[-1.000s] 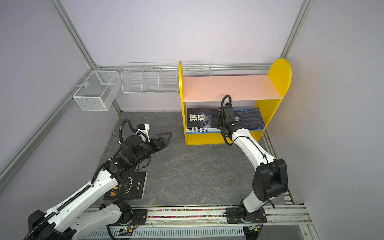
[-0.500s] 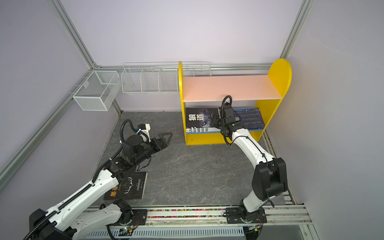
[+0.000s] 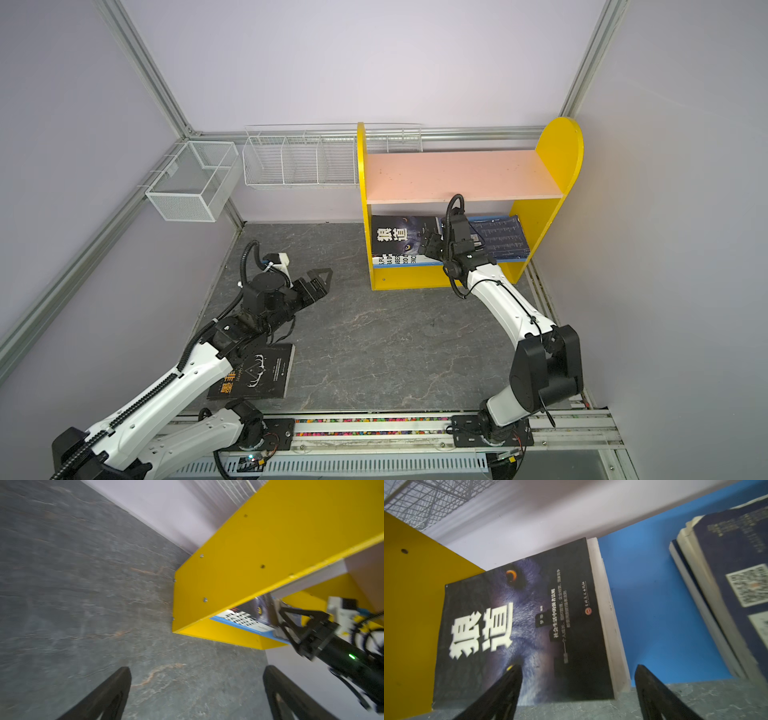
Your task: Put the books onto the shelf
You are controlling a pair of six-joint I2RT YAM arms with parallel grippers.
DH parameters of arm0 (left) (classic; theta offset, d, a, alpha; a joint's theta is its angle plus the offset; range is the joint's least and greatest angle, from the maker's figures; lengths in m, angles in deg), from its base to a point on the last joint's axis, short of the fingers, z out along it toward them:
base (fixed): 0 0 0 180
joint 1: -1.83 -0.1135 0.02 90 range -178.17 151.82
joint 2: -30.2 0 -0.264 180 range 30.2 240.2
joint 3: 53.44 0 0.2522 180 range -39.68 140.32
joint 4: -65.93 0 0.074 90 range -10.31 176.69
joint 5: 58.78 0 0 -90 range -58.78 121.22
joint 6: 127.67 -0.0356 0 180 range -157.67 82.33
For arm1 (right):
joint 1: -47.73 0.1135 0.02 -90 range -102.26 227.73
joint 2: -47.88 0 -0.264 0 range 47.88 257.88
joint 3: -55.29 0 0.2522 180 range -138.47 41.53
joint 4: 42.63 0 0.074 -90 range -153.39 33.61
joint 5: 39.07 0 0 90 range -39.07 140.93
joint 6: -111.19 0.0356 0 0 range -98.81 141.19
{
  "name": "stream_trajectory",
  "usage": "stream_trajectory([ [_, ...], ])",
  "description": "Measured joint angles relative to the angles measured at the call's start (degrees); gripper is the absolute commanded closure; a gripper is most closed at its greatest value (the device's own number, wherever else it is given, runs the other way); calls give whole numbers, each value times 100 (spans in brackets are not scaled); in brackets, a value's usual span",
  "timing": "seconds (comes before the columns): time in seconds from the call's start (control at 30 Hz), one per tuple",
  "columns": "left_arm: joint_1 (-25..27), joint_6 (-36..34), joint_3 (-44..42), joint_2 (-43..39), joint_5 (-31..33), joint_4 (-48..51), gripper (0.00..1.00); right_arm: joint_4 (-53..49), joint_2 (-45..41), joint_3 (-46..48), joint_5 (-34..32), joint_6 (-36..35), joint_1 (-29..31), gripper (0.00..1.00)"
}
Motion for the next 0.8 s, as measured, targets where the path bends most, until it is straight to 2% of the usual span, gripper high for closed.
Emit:
stream_trajectory([
  [0.2,-1727,446,-564,-505,520,946,1,-61,-1189,376,-358,4,90,2],
  [0.37,-2953,809,-1095,-643,883,1770,1,-258,-1915,861,-533,31,560,2],
  [0.53,-3665,1047,-1246,-839,1469,2387,1,-452,-2072,1300,-529,326,1416,2],
  [0.6,-4124,1040,-1333,-890,1513,2428,1,-479,-2061,1513,-531,533,1768,2],
  [0.7,-5110,874,-1523,-841,1333,2400,1,-446,-1928,1843,-525,1023,2374,2],
  [0.8,-5984,597,-1687,-595,887,2291,1,-286,-1528,1993,-511,1467,2914,3],
])
